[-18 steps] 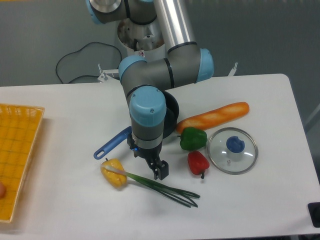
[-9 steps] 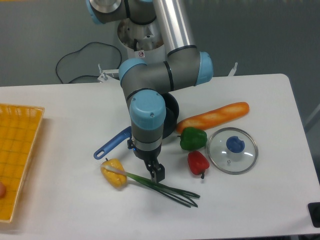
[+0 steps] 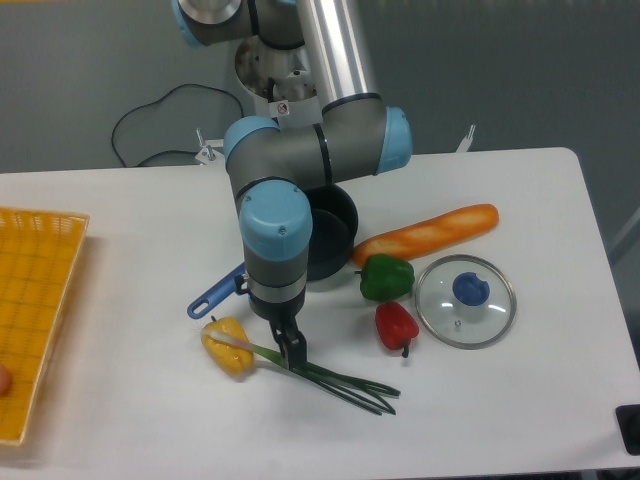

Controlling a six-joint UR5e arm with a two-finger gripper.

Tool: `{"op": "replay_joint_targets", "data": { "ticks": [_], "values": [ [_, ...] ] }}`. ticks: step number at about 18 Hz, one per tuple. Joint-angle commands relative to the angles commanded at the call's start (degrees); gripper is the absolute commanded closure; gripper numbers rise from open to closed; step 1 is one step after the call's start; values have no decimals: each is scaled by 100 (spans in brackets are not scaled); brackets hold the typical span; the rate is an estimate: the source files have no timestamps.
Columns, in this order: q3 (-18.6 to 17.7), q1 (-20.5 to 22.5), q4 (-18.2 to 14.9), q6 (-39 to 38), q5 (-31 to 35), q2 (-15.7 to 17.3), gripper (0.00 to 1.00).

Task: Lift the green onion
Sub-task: 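Lower the open gripper onto the green onion stalks, then close the gripper around the green onion stalks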

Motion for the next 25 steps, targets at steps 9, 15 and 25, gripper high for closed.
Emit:
{"op": "replay_joint_targets", "data": {
  "ticks": [9,15,25],
  "values": [
    [17,-26,18,9,-107,-70,0],
    [0,-263,141,8,129,-53,0],
    [-53,-281,308,44,227,-123,0]
  ]
}}
